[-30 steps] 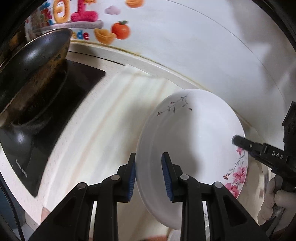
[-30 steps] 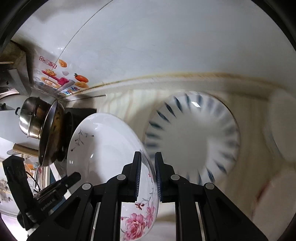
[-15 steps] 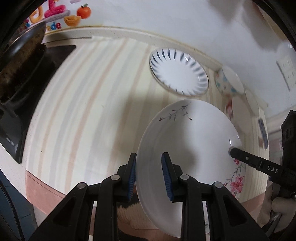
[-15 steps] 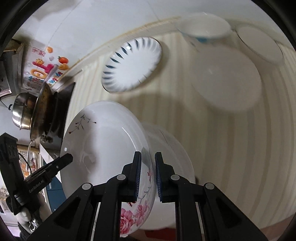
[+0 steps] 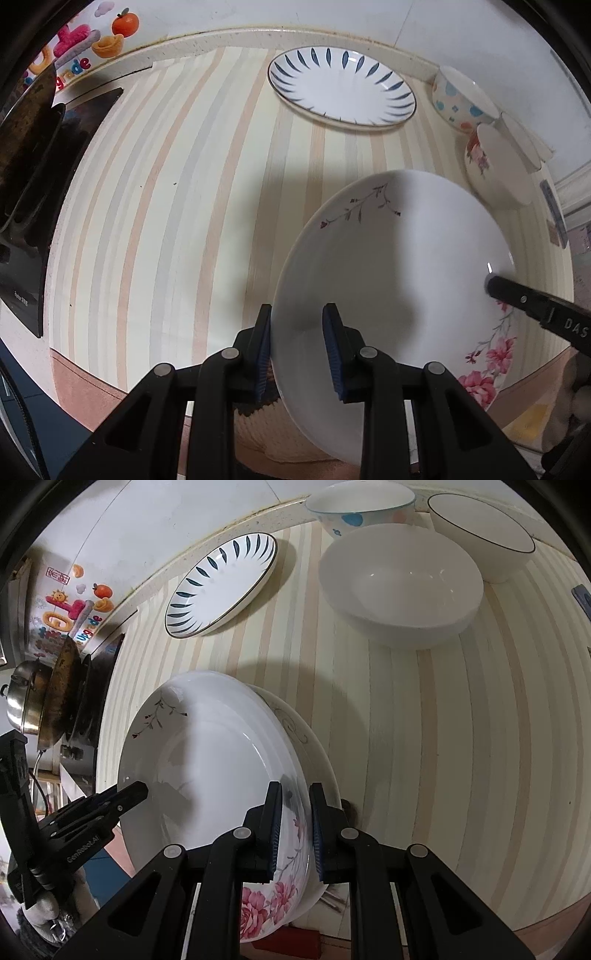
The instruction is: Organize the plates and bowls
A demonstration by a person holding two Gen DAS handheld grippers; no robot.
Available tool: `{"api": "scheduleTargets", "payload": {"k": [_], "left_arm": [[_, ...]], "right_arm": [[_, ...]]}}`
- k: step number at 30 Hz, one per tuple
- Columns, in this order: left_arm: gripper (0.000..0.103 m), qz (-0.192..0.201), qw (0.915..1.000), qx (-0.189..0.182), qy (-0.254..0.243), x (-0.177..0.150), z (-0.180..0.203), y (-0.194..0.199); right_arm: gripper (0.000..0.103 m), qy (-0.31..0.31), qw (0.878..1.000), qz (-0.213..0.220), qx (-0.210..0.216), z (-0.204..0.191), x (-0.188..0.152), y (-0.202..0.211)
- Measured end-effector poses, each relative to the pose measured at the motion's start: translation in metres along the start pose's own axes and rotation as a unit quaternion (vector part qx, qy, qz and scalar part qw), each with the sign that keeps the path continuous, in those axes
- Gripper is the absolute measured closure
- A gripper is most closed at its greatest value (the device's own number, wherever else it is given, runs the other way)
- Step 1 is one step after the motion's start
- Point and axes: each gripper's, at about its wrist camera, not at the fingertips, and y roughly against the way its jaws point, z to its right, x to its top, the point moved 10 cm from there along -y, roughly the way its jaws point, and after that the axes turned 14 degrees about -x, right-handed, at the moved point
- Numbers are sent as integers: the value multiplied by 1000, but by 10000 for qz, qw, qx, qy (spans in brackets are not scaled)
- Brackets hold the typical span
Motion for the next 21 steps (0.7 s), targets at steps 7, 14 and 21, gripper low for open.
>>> {"api": "scheduleTargets", "payload": {"k": [7, 14, 21], "left_arm": [[79, -167, 9998, 128, -11, -9, -6, -11], [79, -172, 9995, 224, -172, -12, -1, -11], [79, -196, 9998, 46, 0, -7, -10, 11]], "right_arm": [[86, 131, 9999, 26, -105, -5, 6, -2], [86, 334, 9990, -72, -274, -4, 5, -3], [84, 357, 9974, -605, -162, 0, -7, -4]]}}
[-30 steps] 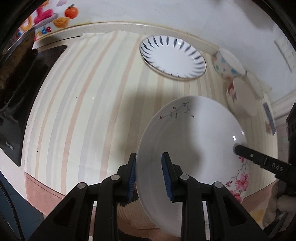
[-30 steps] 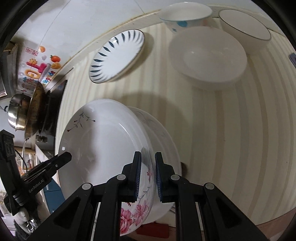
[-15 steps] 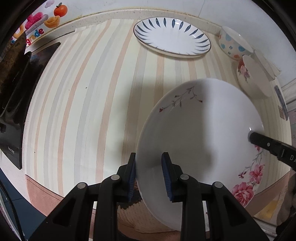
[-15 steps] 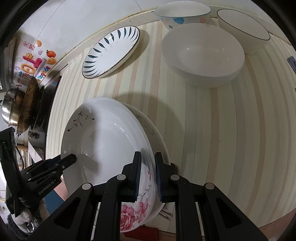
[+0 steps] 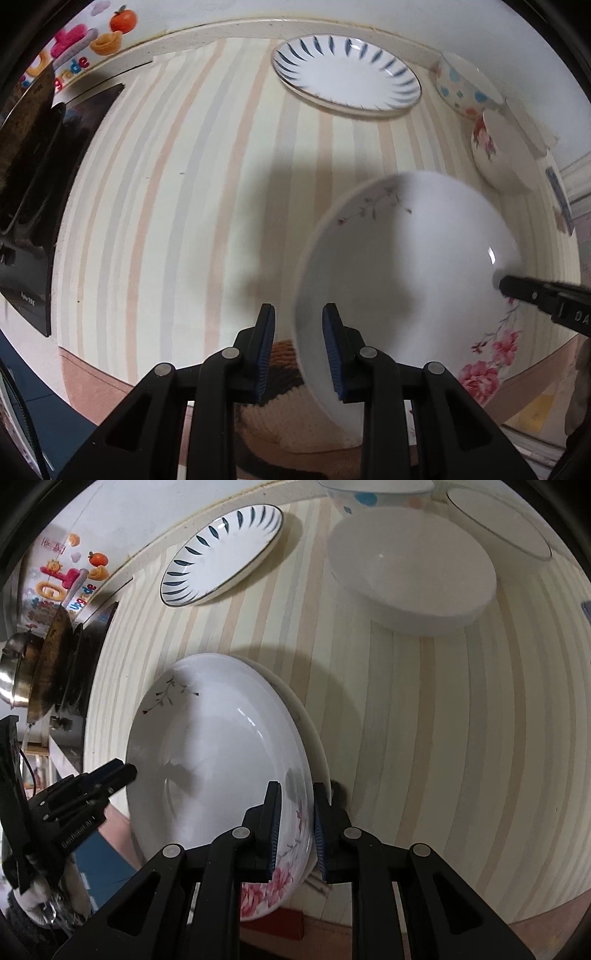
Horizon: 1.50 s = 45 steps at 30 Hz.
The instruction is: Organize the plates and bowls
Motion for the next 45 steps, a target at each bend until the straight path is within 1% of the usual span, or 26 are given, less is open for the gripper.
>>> {"api": "scheduleTargets", "payload": {"k": [2, 3, 5, 7, 8, 9, 11, 12, 14, 16, 18, 22, 26, 29, 31, 32, 36, 41, 45], "left_arm": [[79, 61, 9999, -135, 77, 9, 1, 11], [79, 136, 9997, -195, 107, 16, 1, 19], [78, 315, 9988, -349, 157, 37, 4, 37], [78, 466, 9975, -508, 180, 64, 7, 49], [72, 517, 9967, -598, 168, 79, 8, 52], [71, 564, 9962, -638, 157, 98, 8, 53], [71, 613, 9959, -629, 197, 130, 2, 48], [71, 608, 9960, -615, 244, 147, -3, 42], [71, 515, 9960, -640, 361, 176, -11, 27], [71, 374, 9957, -718, 449, 196, -17, 9], [71, 263, 9959, -721, 485, 215, -23, -11], [71, 92, 9965, -686, 472, 234, -29, -41], [71, -71, 9962, -734, 454, 244, -31, -67], [72, -147, 9953, -838, 453, 246, -32, -80], [78, 41, 9944, -968, 417, 253, -30, -78], [82, 44, 9948, -920, 433, 255, -32, -78], [85, 132, 9947, -907, 460, 256, -33, -75], [86, 223, 9964, -738, 337, 249, -32, -64], [86, 296, 9961, -750, 351, 246, -23, -51]], "right_arm": [[83, -123, 9998, -139, 45, 5, 0, 3], [81, -161, 9997, -176, -19, 8, 2, 6], [81, -230, 9996, -130, 77, 9, 10, 15], [81, -400, 9989, -6, 227, 7, 28, 30], [81, -483, 9981, 102, 362, 4, 42, 39], [80, -575, 9970, 209, 483, 1, 58, 45], [76, -680, 9952, 347, 608, -5, 86, 51], [76, -739, 9943, 473, 602, -9, 109, 52], [76, -768, 9936, 613, 565, -16, 143, 49], [76, -814, 9933, 631, 529, -21, 173, 37], [76, -824, 9940, 591, 407, -26, 200, 20], [76, -810, 9951, 534, 173, -26, 233, -7], [77, -740, 9956, 576, -21, -22, 248, -22], [82, -703, 9957, 591, -71, -20, 251, -29], [92, -666, 9958, 618, -112, -20, 254, -32], [93, -635, 9958, 642, -128, -20, 256, -33], [93, -515, 9954, 775, -248, -23, 260, -35], [93, -476, 9958, 749, -217, -27, 258, -37], [93, -446, 9965, 682, -170, -35, 252, -33]]}}
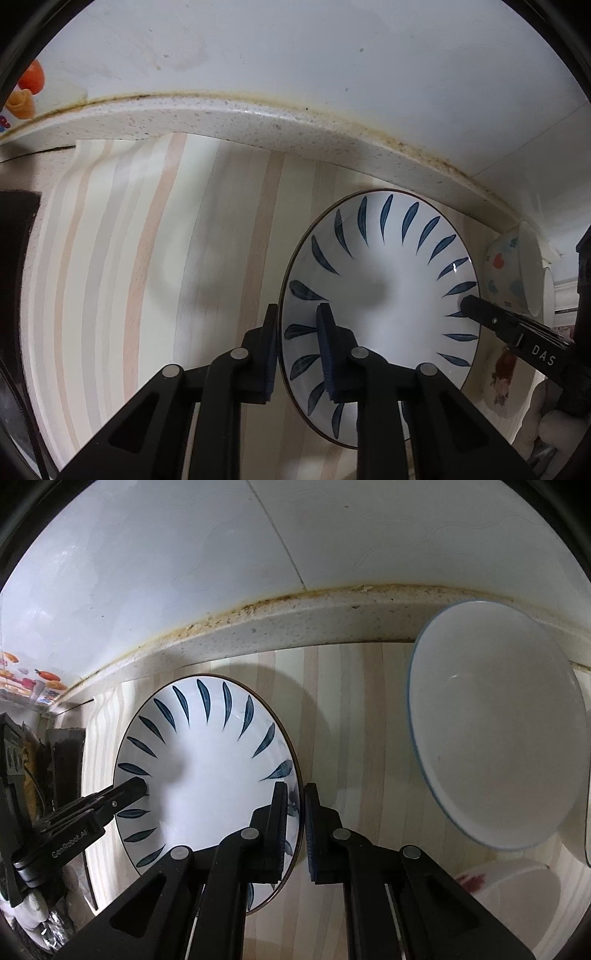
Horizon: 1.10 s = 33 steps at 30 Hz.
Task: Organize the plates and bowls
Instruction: 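Grasp the rim of the blue-striped plate with both tools, then lift the blue-striped plate with both tools and lower it onto the plate stack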
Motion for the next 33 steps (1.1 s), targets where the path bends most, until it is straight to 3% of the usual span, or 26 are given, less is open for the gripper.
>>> {"api": "scheduleTargets", "payload": {"k": [14, 25, 33], "left_arm": [[86, 230, 9994, -111, -218, -27, 40, 68], [86, 161, 9993, -147, -305, -106, 73, 94], [86, -97, 9996, -173, -216, -175, 80, 86]], "right_arm": [[93, 256, 9995, 6, 162, -4, -40, 69], [93, 514, 9985, -45, 167, 18, -118, 124], [93, 599, 9976, -310, 153, 39, -185, 119]]}}
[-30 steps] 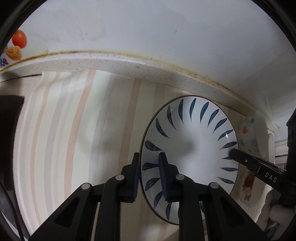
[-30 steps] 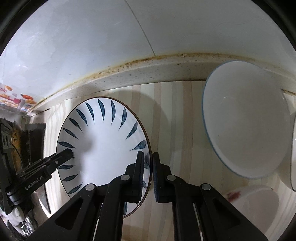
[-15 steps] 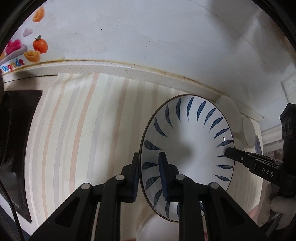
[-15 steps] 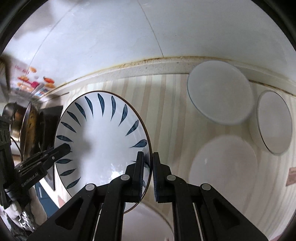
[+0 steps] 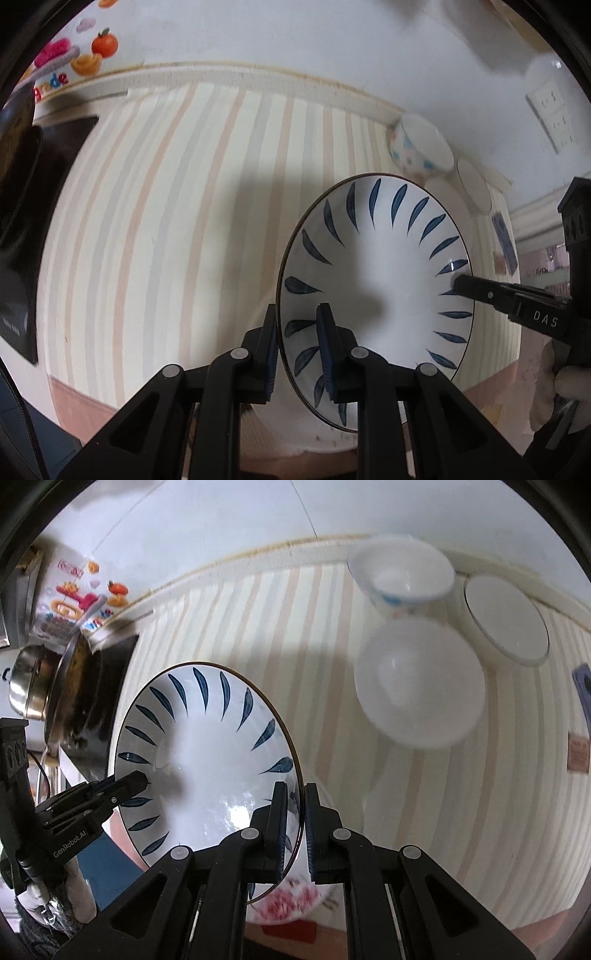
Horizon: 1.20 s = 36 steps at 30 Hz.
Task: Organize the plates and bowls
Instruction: 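Lift the blue-striped plate with both tools and lower it onto the plate stack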
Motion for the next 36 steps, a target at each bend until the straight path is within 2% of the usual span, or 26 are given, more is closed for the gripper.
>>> {"api": "scheduleTargets", "payload": {"k": [6, 12, 22, 27, 33, 36], "left_arm": [[86, -276, 9995, 87, 87, -41, -4, -21], [86, -439, 9987, 239, 77, -54, -8, -37], [85, -538, 9978, 372, 133, -56, -8, -52], [85, -652, 9963, 555, 99, -61, -12, -61], [85, -624, 9962, 604, 49, -58, -11, -64], [85, -595, 9954, 748, 45, -57, -14, -61]], "right_arm": [[93, 40, 9997, -243, 31, 5, -37, -21], [93, 70, 9992, -404, 22, 14, -59, -45], [93, 116, 9990, -433, 30, 21, -59, -57], [93, 247, 9988, -401, -96, 15, -54, -57], [92, 319, 9985, -401, -191, 12, -50, -57], [90, 291, 9986, -404, -160, 12, -50, -56]]}}
